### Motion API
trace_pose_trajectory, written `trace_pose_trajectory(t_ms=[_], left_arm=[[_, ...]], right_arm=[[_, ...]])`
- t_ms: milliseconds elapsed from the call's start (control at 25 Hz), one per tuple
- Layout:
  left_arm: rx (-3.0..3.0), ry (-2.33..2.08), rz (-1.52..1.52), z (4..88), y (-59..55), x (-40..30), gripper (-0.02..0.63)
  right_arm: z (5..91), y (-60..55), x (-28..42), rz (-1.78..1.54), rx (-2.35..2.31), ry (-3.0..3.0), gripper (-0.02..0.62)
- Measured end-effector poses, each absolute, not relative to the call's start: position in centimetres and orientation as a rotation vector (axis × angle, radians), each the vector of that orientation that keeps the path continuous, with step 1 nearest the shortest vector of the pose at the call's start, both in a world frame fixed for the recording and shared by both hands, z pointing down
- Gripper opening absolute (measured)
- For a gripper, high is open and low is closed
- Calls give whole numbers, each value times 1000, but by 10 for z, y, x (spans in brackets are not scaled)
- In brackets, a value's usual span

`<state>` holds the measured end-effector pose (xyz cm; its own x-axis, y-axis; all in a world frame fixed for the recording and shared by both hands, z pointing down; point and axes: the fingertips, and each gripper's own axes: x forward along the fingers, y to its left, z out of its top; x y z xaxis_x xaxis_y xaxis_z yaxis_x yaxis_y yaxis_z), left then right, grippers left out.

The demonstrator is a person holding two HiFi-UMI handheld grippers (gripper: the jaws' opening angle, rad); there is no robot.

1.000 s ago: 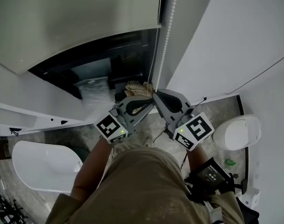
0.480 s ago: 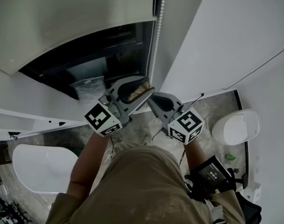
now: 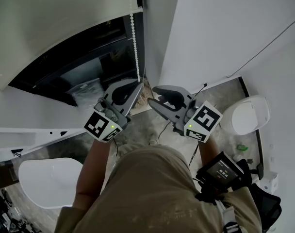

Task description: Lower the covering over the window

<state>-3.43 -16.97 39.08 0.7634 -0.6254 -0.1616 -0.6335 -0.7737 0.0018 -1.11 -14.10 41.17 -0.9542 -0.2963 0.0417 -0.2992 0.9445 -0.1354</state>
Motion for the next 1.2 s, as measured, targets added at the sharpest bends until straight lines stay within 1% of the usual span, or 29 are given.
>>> trace_pose_trajectory(t_ms=[120, 280, 320, 360, 480, 560, 600, 680, 760, 920, 960, 1000, 1120, 1160, 1200], left_arm=[[-2945, 1015, 158, 418, -157, -16, 17], [-2989, 1017, 155, 440, -143, -5, 15], [-2986, 1020, 152, 440, -140, -5, 17], [-2980, 1020, 143, 440, -139, -5, 15], [-2991, 995, 130, 440, -134, -6, 17], [-3042, 963, 175, 441, -131, -10, 17], [-3078, 953, 236, 440, -131, -15, 28], [-3124, 973, 427, 426, -136, -33, 154], [-3079, 1019, 531, 400, -145, -46, 166], [-2979, 1003, 404, 361, -162, -33, 163], [-2979, 985, 382, 358, -164, -29, 68], [-2987, 970, 377, 358, -165, -27, 26], [-2964, 1008, 389, 361, -167, -33, 23], [-2935, 1036, 376, 361, -167, -36, 23], [-2910, 1057, 357, 362, -165, -37, 23]], right_arm=[[376, -144, -10, 184, 544, -3145, 112], [374, -151, -16, 53, 673, -3085, 105], [377, -152, -16, 58, 696, -3072, 58], [379, -153, -16, 94, 701, -3073, 31], [380, -152, -16, 224, 696, -3094, 18], [382, -154, -15, 204, 737, -3086, 16], [387, -155, -16, 197, 751, -3072, 15], [407, -156, -20, 226, 734, -3020, 15], [436, -152, -26, 295, 681, -2963, 15], [452, -144, -32, 334, 632, -2949, 15], [451, -144, -33, 320, 630, -2949, 15], [451, -142, -34, 310, 622, -2948, 15], [450, -139, -29, 339, 536, -2968, 17], [446, -138, -25, 361, 504, -2982, 38], [440, -139, -19, 378, 493, -3000, 116]])
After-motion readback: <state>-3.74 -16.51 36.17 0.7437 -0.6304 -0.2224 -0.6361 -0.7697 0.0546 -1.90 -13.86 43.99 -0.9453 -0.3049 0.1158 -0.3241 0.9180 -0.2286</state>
